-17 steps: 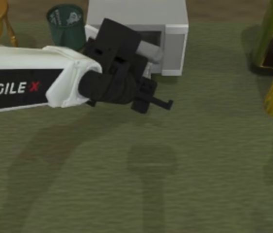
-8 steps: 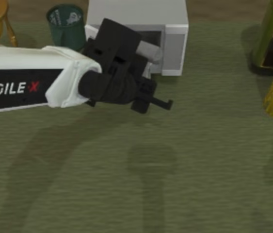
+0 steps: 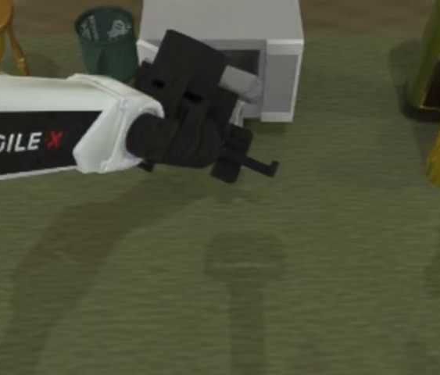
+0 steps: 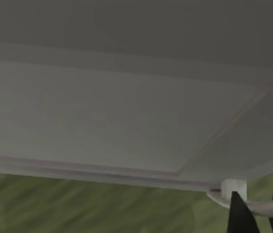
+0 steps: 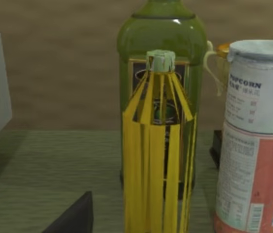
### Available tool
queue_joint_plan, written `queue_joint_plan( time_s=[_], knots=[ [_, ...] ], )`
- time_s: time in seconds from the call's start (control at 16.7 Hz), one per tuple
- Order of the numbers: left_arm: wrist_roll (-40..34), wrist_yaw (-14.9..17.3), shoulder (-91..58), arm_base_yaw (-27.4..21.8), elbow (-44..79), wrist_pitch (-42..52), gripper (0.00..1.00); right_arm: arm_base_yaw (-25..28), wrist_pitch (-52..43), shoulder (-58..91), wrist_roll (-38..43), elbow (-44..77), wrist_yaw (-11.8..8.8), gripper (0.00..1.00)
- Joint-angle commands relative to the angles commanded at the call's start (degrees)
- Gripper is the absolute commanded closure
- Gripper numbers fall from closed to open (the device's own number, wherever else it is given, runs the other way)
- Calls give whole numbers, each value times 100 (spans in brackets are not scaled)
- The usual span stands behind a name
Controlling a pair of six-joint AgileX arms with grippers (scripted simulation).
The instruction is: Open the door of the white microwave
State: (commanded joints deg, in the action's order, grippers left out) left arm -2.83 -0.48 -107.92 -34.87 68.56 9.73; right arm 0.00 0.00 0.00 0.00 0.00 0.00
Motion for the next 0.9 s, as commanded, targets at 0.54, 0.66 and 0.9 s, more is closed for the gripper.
queue_joint_plan(
  time_s=[0.54, 0.66, 0.9],
  knots=[
    [278, 240, 131, 104, -175, -39, 100, 0, 0, 0, 0, 0, 0, 0],
    [278, 240, 131, 104, -175, -39, 100, 0, 0, 0, 0, 0, 0, 0],
    [278, 240, 131, 104, -175, -39, 100, 0, 0, 0, 0, 0, 0, 0]
  ],
)
